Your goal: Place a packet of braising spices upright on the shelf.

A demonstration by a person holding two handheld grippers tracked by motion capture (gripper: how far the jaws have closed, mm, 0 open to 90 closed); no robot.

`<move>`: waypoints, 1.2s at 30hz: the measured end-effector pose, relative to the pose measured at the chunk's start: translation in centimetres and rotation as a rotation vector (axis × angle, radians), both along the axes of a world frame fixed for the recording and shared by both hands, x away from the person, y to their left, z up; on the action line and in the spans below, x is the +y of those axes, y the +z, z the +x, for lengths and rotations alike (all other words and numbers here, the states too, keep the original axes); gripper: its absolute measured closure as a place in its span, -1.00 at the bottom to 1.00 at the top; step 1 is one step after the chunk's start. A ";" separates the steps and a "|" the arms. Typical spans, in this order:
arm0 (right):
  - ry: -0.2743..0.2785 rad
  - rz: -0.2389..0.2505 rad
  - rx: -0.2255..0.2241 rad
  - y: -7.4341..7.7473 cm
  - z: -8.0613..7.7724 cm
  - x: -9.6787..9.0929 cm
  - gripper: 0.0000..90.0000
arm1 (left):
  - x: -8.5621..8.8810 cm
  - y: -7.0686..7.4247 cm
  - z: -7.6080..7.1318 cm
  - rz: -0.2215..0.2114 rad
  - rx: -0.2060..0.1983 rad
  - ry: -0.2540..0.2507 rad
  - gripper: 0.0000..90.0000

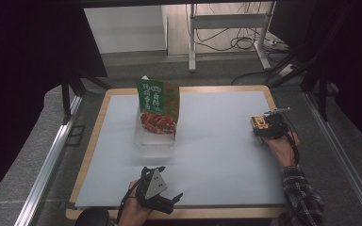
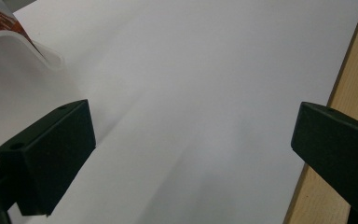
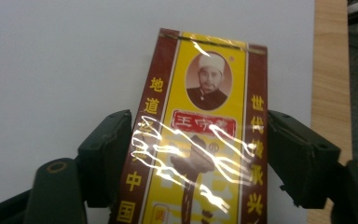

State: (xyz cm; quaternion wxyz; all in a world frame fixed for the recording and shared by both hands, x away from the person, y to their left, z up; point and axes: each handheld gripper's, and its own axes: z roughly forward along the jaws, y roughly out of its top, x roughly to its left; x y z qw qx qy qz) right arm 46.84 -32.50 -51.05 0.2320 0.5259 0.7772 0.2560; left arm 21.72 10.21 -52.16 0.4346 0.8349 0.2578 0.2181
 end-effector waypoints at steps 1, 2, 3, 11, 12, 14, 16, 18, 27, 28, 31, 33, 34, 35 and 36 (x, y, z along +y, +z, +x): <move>-0.003 0.003 0.004 0.0 0.0 0.0 -0.34 | 0.0 0.0 0.0 0.000 0.000 0.000 -1.00; -0.006 0.003 0.007 0.1 0.0 0.0 -0.32 | 0.0 0.0 0.0 0.001 0.000 -0.001 -1.00; -0.008 0.002 0.012 0.1 0.0 0.0 -0.32 | 0.0 0.0 0.0 0.001 -0.001 -0.001 -1.00; 0.022 0.011 -0.007 1.1 -0.5 0.2 -0.30 | 0.1 0.1 0.0 0.006 -0.003 0.000 -1.00; 0.028 0.015 -0.010 1.2 -0.6 0.3 -0.30 | 0.1 0.1 0.0 -0.004 -0.003 0.003 -1.00; 0.055 0.020 -0.019 1.6 -1.0 0.5 -0.30 | 0.1 0.1 0.0 -0.003 -0.005 0.002 -1.00; 0.084 0.016 -0.028 1.9 -1.4 0.8 -0.30 | 0.1 0.2 0.0 -0.005 -0.007 0.001 -1.00; 0.110 0.014 -0.028 2.1 -1.8 1.3 -0.30 | 0.1 0.2 0.0 -0.005 -0.007 0.001 -1.00; 0.235 0.022 -0.042 3.1 -4.1 3.9 -0.30 | 0.1 0.2 -0.1 -0.001 -0.009 -0.002 -1.00; 0.247 0.032 -0.043 3.2 -4.3 4.1 -0.30 | 0.1 0.2 -0.1 -0.003 -0.009 -0.002 -1.00; 0.272 0.045 -0.039 3.2 -5.1 4.5 -0.30 | 0.1 0.2 0.0 -0.003 -0.009 -0.002 -1.00; 0.298 0.047 -0.035 3.2 -5.8 5.0 -0.30 | 0.0 0.2 -0.1 -0.002 -0.008 -0.003 -1.00; 0.308 0.046 -0.036 3.2 -6.0 5.2 -0.30 | 0.0 0.1 -0.1 -0.002 -0.007 -0.004 -1.00; 0.322 0.045 -0.032 3.1 -6.3 5.5 -0.30 | 0.0 0.1 -0.1 0.000 -0.006 -0.005 -1.00; 0.336 0.044 -0.032 3.1 -6.6 5.8 -0.30 | 0.0 0.1 -0.1 0.001 -0.006 -0.005 -1.00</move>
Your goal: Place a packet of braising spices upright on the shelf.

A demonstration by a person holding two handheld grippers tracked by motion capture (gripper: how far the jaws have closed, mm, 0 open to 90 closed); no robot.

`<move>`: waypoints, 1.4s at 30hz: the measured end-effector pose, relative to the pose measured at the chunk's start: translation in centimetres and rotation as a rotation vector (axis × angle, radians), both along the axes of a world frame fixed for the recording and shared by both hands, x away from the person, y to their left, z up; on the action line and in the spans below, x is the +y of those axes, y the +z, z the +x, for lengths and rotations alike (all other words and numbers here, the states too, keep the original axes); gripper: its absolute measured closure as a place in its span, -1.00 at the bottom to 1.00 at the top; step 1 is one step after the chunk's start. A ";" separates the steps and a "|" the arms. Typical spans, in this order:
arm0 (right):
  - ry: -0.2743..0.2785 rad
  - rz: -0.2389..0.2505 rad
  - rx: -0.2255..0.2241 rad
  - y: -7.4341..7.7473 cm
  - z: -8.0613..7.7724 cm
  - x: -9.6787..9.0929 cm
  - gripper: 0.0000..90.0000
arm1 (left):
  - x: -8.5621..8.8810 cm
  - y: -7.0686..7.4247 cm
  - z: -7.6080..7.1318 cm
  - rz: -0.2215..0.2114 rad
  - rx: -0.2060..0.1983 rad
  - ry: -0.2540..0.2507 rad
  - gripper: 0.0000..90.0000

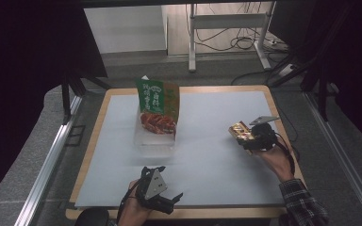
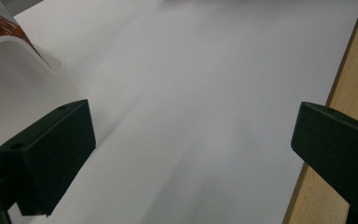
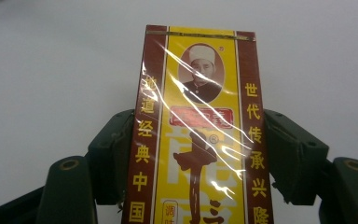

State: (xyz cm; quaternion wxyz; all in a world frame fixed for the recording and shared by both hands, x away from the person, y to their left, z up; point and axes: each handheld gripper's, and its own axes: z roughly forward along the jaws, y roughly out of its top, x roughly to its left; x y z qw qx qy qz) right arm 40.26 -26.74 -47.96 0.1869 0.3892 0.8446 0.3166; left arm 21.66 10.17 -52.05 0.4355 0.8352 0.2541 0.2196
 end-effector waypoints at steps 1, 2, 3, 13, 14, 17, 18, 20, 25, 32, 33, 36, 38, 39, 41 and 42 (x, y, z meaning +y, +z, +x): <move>0.013 0.000 0.000 -0.1 -0.3 0.3 -0.30 | 0.0 0.0 0.0 0.000 0.000 0.000 -1.00; 0.028 -0.003 -0.001 -0.1 -0.6 0.6 -0.30 | 0.0 0.0 0.0 -0.001 0.000 -0.001 -1.00; 0.038 -0.003 0.000 -0.1 -0.9 0.9 -0.30 | 0.0 0.0 0.0 -0.002 -0.001 -0.001 -1.00; 0.140 -0.017 0.030 -1.2 -2.8 2.9 -0.31 | -0.1 0.0 0.0 0.005 0.001 -0.005 -1.00; 0.151 -0.019 0.033 -1.4 -2.8 2.9 -0.31 | -0.1 0.0 0.0 0.005 0.001 -0.005 -1.00; 0.154 -0.042 0.047 -2.1 -2.7 3.0 -0.30 | -0.1 0.0 0.0 0.005 0.000 -0.005 -1.00; 0.156 -0.048 0.055 -2.3 -2.6 2.9 -0.31 | -0.1 0.0 0.0 0.005 -0.001 -0.004 -1.00; 0.157 -0.056 0.071 -2.6 -2.4 2.8 -0.38 | -0.1 0.0 0.0 0.006 -0.001 -0.005 -1.00; 0.149 -0.042 0.071 -2.2 -2.1 2.6 -0.53 | -0.1 0.0 0.0 0.006 0.000 -0.005 -1.00; 0.137 -0.063 0.113 -1.1 -1.5 2.8 -0.50 | -0.2 0.0 -0.1 0.006 -0.004 -0.007 -1.00; 0.133 -0.067 0.121 -1.0 -1.5 2.9 -0.50 | -0.2 0.0 -0.1 0.006 -0.004 -0.007 -1.00; 0.129 -0.081 0.139 -0.8 -1.0 3.1 -0.52 | -0.2 0.0 0.0 0.006 -0.003 -0.006 -1.00; 0.138 -0.095 0.153 -0.7 -0.8 3.3 -0.52 | -0.2 -0.1 0.0 0.007 -0.003 -0.006 -1.00; 0.140 -0.106 0.163 -0.6 -0.7 3.5 -0.52 | -0.2 -0.1 0.0 0.008 -0.003 -0.007 -1.00; 0.146 -0.123 0.186 -0.6 -0.5 3.9 -0.52 | -0.2 -0.1 0.0 0.008 -0.002 -0.006 -1.00; 0.150 -0.131 0.192 -0.6 -0.4 4.1 -0.52 | -0.2 -0.1 0.0 0.008 -0.003 -0.006 -1.00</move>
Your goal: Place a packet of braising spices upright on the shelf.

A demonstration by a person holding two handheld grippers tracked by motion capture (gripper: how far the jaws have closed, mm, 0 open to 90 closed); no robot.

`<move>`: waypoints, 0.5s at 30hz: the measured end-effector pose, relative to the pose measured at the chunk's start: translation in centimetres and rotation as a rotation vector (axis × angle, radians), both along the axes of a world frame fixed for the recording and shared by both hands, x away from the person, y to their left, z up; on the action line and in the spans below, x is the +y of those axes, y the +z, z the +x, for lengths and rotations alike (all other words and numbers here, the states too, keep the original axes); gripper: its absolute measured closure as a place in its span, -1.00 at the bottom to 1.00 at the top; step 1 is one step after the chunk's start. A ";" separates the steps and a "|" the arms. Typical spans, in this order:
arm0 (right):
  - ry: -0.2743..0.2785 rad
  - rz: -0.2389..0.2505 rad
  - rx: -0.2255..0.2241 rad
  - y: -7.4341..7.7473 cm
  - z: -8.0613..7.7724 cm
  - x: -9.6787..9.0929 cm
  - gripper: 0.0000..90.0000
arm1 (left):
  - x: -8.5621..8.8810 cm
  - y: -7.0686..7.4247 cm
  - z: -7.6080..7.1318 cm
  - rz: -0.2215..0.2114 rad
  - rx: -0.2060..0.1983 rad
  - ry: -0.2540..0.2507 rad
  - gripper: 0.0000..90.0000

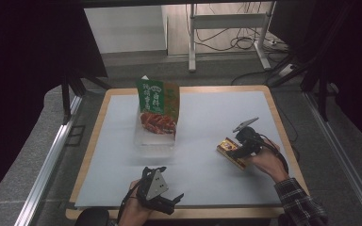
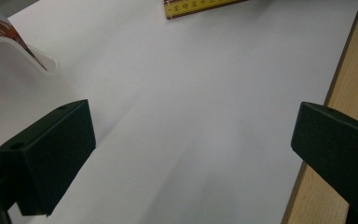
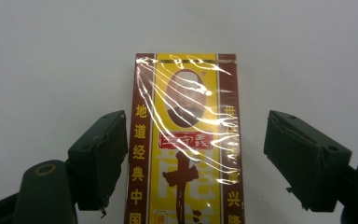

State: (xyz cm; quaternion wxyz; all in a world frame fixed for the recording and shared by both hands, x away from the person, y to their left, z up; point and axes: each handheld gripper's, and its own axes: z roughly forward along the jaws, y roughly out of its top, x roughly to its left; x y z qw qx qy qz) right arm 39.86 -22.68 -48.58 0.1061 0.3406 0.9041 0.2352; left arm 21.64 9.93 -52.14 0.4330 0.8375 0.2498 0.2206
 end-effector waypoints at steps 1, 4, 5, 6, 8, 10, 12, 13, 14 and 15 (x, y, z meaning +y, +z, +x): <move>0.004 -0.011 0.008 0.0 0.1 0.2 -0.52 | 0.0 0.0 0.0 -0.001 0.001 -0.001 -1.00; 0.020 -0.051 0.025 -0.1 0.4 0.9 -0.50 | 0.0 0.0 0.0 0.001 0.001 -0.002 -1.00; 0.026 -0.061 0.034 -0.1 0.5 1.1 -0.49 | 0.0 0.0 0.0 0.000 0.001 -0.002 -1.00; 0.028 -0.071 0.040 -0.1 0.6 1.3 -0.48 | 0.0 0.0 0.0 0.000 0.000 -0.003 -1.00; 0.033 -0.094 0.051 -0.2 0.9 1.7 -0.45 | 0.0 0.0 0.0 0.000 0.001 -0.003 -1.00; 0.037 -0.120 0.064 -0.3 1.2 2.0 -0.42 | 0.0 0.0 0.0 0.012 0.000 -0.007 -1.00; 0.041 -0.134 0.087 -0.3 1.5 2.3 -0.39 | 0.0 0.0 0.0 0.013 0.001 -0.008 -1.00; 0.045 -0.147 0.098 -0.3 1.6 2.5 -0.39 | 0.0 0.0 0.0 0.013 0.001 -0.008 -1.00; 0.045 -0.153 0.101 -0.2 1.7 2.5 -0.38 | 0.0 0.0 0.0 0.012 0.002 -0.008 -1.00; 0.048 -0.164 0.111 -0.2 1.8 2.7 -0.37 | 0.0 0.0 0.0 0.012 0.002 -0.008 -1.00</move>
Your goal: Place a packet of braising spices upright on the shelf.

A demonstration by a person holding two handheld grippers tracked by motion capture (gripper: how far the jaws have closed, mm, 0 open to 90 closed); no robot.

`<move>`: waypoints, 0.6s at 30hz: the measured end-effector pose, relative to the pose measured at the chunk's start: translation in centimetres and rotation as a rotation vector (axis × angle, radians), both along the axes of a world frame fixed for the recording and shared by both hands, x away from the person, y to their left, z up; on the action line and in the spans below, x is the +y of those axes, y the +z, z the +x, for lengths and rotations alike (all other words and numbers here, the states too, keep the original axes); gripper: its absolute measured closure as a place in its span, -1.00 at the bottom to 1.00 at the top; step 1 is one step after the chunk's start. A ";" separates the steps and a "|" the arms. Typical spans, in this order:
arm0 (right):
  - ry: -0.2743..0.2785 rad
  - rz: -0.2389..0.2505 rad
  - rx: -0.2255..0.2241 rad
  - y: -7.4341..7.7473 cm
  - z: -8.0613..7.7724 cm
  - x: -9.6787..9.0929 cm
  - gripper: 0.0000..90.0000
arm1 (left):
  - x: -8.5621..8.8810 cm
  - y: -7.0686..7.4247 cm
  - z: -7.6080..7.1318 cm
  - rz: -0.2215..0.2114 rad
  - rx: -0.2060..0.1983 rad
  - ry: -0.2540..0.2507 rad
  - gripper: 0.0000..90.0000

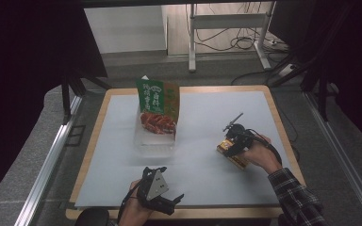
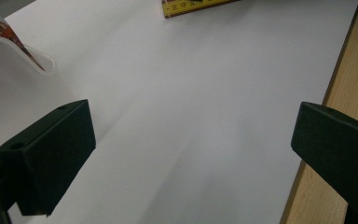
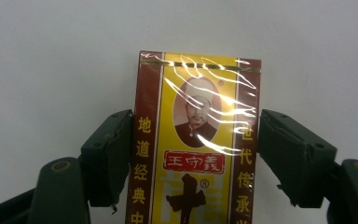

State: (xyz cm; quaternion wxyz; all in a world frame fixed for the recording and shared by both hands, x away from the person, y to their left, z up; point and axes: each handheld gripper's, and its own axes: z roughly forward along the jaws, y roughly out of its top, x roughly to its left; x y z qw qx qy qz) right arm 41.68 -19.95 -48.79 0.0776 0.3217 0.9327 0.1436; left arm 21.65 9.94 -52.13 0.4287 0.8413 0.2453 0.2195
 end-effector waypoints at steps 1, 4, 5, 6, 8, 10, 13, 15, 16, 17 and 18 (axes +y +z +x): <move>0.000 -0.008 0.012 0.0 0.1 0.1 -0.37 | 0.0 0.0 0.0 0.001 0.000 0.000 -1.00; 0.005 -0.038 0.038 -0.1 0.5 0.6 -0.37 | 0.0 0.0 0.0 0.002 0.000 -0.003 -1.00; 0.004 -0.047 0.045 -0.2 0.6 0.7 -0.37 | -0.1 -0.1 0.0 -0.008 0.001 0.000 -1.00; 0.003 -0.054 0.047 -0.2 0.7 0.8 -0.36 | -0.1 0.0 0.0 -0.005 0.001 -0.001 -1.00; 0.001 -0.073 0.057 -0.4 0.8 1.1 -0.35 | -0.1 -0.1 0.0 -0.005 0.001 -0.002 -1.00; 0.007 -0.082 0.060 -0.5 0.9 1.2 -0.34 | -0.1 -0.1 0.0 -0.002 0.001 -0.002 -1.00; 0.007 -0.091 0.066 -0.4 0.9 1.3 -0.30 | -0.1 -0.1 0.0 -0.002 0.000 -0.002 -1.00; 0.009 -0.091 0.058 -0.3 0.7 1.3 -0.30 | -0.1 -0.1 0.0 -0.003 -0.001 -0.001 -1.00; 0.009 -0.086 0.051 -0.2 0.7 1.3 -0.30 | -0.1 0.0 0.0 -0.003 -0.002 0.000 -1.00; 0.007 -0.076 0.040 0.0 0.6 1.2 -0.29 | 0.0 0.0 0.0 -0.004 -0.002 0.001 -1.00; 0.001 -0.059 0.031 0.2 0.5 1.1 -0.29 | 0.0 0.0 0.0 -0.005 -0.003 0.001 -1.00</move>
